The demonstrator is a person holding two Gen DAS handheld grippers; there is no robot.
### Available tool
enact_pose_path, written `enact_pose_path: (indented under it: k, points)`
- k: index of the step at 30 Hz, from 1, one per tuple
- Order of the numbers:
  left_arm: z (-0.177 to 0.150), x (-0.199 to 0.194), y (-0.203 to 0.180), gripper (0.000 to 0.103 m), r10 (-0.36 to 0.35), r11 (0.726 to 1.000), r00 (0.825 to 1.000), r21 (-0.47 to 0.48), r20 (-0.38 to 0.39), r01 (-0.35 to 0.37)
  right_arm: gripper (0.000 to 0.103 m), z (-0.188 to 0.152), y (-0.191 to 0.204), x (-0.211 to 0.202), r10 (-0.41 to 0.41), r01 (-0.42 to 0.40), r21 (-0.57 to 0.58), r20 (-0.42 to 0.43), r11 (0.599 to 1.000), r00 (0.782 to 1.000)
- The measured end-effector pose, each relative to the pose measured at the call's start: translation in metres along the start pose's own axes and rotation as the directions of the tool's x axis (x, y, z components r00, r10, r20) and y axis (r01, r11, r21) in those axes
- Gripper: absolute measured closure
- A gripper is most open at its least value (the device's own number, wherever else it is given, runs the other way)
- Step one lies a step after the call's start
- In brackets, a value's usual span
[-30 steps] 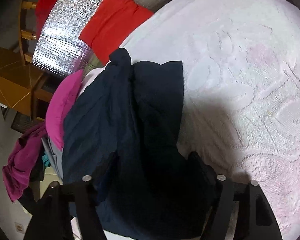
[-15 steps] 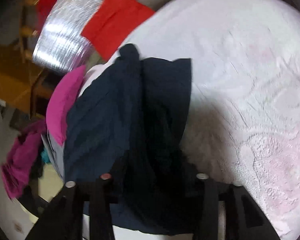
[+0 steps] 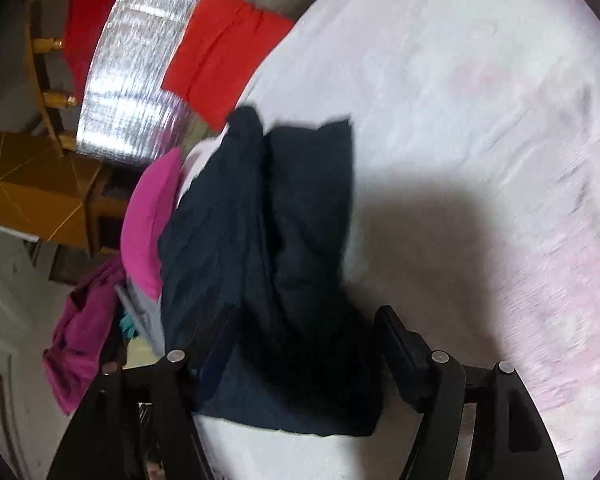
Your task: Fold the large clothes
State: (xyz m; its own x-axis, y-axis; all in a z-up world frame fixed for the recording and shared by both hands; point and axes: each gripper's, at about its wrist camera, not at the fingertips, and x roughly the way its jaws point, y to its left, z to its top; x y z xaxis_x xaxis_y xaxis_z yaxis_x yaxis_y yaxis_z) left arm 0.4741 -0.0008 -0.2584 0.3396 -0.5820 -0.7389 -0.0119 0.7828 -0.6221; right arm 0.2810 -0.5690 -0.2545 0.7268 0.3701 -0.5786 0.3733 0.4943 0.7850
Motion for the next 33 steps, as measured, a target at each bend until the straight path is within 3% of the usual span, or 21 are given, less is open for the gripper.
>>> enact_pose_path:
  k: [3,5,6,8,11,14,16,22,24,25,26,27,28,31,33]
  points:
    - [-0.007,0.012,-0.013,0.030,-0.033,0.998,0.999,0.050,-0.023,0.034,0.030,-0.005,0.005,0.015,-0.063,0.062,-0.056,-0.013,0.997,0.998]
    - [-0.011,0.015,-0.022,0.050,-0.028,0.996,1.000,0.084,0.001,0.028,0.034,-0.007,0.013,0.021,-0.068,0.068,-0.091,0.010,0.994,0.998]
    - [-0.012,0.014,-0.026,0.055,-0.023,0.995,1.000,0.100,0.016,0.022,0.046,-0.008,0.017,0.022,-0.071,0.072,-0.110,0.020,0.991,0.997]
    - [-0.013,0.007,-0.034,0.075,-0.016,0.991,0.999,0.133,0.051,0.009,0.055,-0.010,0.029,0.020,-0.083,0.090,-0.149,0.054,0.985,0.995]
    - [-0.014,-0.002,-0.036,0.085,-0.027,0.990,0.996,0.140,0.087,0.014,0.063,-0.014,0.047,0.010,-0.096,0.120,-0.219,0.115,0.968,0.989]
    - [-0.019,-0.012,-0.039,0.088,-0.039,0.986,0.994,0.163,0.105,0.022,0.067,-0.020,0.060,-0.009,-0.056,0.101,-0.255,0.178,0.962,0.982]
    - [-0.026,-0.019,-0.046,0.088,-0.036,0.981,0.993,0.194,0.114,0.014,0.067,-0.022,0.064,-0.015,-0.054,0.112,-0.282,0.207,0.953,0.977]
    - [-0.037,-0.019,-0.035,0.087,0.023,0.983,0.997,0.180,0.067,-0.035,0.067,-0.021,0.046,-0.005,-0.125,0.153,-0.241,0.125,0.959,0.984]
    - [-0.033,-0.012,-0.026,0.075,0.044,0.989,0.998,0.140,0.040,-0.049,0.065,-0.020,0.038,-0.002,-0.128,0.147,-0.224,0.100,0.963,0.987]
    - [-0.031,-0.009,-0.025,0.062,0.059,0.989,0.998,0.131,0.034,-0.063,0.062,-0.019,0.032,0.002,-0.135,0.148,-0.195,0.080,0.969,0.988]
    - [-0.030,-0.007,-0.023,0.047,0.081,0.989,0.996,0.118,0.030,-0.084,0.052,-0.017,0.025,0.002,-0.142,0.151,-0.170,0.069,0.974,0.988]
    - [-0.026,-0.006,-0.020,0.040,0.108,0.989,0.994,0.099,0.031,-0.110,0.046,-0.016,0.022,0.002,-0.143,0.151,-0.147,0.060,0.978,0.988]
    - [-0.024,-0.007,-0.017,0.036,0.125,0.989,0.992,0.080,0.036,-0.127,0.046,-0.015,0.021,0.001,-0.134,0.140,-0.133,0.054,0.981,0.989]
    - [-0.028,-0.021,-0.012,0.036,0.118,0.992,0.992,0.046,0.043,-0.120,0.042,-0.017,0.022,-0.022,-0.105,0.114,-0.096,0.101,0.989,0.989]
    - [-0.032,-0.040,-0.011,0.037,0.155,0.986,0.982,0.040,0.108,-0.160,0.039,-0.018,0.023,-0.043,-0.086,0.103,-0.098,0.161,0.990,0.983]
